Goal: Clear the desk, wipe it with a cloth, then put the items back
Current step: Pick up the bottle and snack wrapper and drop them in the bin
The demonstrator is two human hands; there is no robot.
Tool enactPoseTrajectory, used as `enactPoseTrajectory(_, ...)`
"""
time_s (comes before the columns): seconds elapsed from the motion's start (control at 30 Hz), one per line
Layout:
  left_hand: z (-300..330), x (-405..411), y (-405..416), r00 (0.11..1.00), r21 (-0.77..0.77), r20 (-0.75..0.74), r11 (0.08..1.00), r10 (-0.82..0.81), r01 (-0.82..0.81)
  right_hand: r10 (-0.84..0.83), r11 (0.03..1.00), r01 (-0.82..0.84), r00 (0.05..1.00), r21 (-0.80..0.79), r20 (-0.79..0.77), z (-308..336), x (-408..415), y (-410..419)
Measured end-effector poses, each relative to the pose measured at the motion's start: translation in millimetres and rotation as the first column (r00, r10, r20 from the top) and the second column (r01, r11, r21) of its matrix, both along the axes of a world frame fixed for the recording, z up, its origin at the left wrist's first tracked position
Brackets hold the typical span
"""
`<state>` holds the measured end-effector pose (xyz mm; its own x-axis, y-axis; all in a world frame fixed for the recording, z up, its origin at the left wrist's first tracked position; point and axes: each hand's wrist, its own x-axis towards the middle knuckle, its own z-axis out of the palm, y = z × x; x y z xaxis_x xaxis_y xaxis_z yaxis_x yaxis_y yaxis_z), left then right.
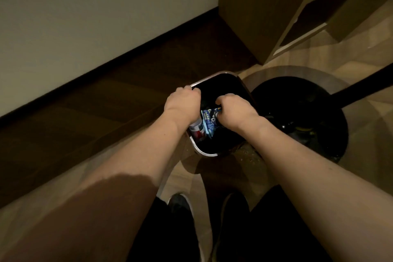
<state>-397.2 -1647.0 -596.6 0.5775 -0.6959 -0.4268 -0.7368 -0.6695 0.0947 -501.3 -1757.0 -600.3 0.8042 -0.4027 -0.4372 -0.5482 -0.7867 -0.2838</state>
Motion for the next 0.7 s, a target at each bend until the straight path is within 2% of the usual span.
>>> enactPoseTrajectory(0.23,173,-3,33,0.993,-0.013,-0.039,0.994,0.107,-0.108,0.005,1.000,-0.005,1.000,0.016,-0.021,179,-12,21)
enactPoseTrajectory(0.43,326,-6,45,0.987,-0.184,0.023,0.971,0.161,-0.154,0.016,1.000,-0.016,1.000,0.008,0.004,337,-11,20)
enactPoseTrajectory(0.57,421,-8,59,0.963,-0.302,0.028,0.921,0.268,-0.248,0.026,1.000,-0.027,0.999,0.012,0.029,435,-8,25)
enactPoseTrajectory(0.7,474,-10,77,0.933,-0.393,0.025,0.862,0.359,-0.321,0.026,0.999,-0.028,0.997,0.027,0.077,493,-3,44)
